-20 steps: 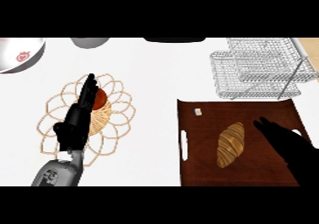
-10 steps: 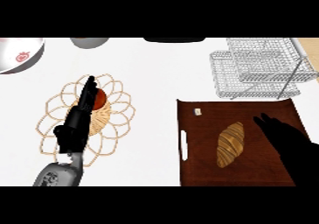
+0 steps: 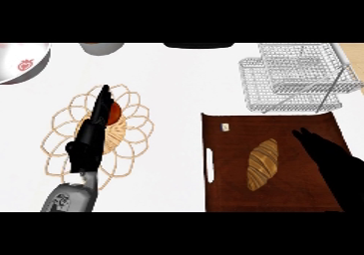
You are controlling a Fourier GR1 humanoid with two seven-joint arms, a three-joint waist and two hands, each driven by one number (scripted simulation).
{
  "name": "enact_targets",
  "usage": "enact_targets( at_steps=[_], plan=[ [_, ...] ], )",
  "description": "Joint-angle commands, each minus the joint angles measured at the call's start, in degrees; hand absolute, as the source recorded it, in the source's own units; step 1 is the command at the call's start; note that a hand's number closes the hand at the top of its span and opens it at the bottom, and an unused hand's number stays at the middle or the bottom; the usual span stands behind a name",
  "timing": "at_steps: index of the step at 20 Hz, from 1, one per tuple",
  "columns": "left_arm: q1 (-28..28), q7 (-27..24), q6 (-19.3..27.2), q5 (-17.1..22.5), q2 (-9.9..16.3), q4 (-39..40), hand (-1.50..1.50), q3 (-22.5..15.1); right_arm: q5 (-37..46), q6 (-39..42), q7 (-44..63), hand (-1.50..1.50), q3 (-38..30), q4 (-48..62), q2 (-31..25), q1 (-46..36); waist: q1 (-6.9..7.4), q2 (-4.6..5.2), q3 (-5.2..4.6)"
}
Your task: Pick the croissant from the tray and place it in the tiered basket
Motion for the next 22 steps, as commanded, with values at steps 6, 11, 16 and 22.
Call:
enact_targets(
  at_steps=[6,11,16,22],
  plan=[
    [-0.5,-0.1,-3.0,0.1,-0.5,0.0,0.0,2.3,6.1,0.7,-8.4,-1.5,-0.9,2.2,5.9,3.8,-0.06,-0.01,0.0],
    [0.7,-0.2,-2.3,-1.9,-1.3,-0.9,0.0,2.1,9.6,0.2,-11.3,-1.5,-0.7,6.0,9.5,2.4,0.03,-0.01,0.0],
    [-2.7,0.6,-3.5,-1.5,-1.6,1.6,0.0,3.9,11.4,1.0,-11.4,-1.5,-0.4,9.5,13.2,0.9,-0.02,0.03,0.0],
    [4.8,0.2,-5.2,-1.0,-1.6,-4.7,0.0,2.7,14.3,1.6,-12.7,-1.5,-0.4,12.6,15.0,1.2,0.14,-0.02,0.0]
  ],
)
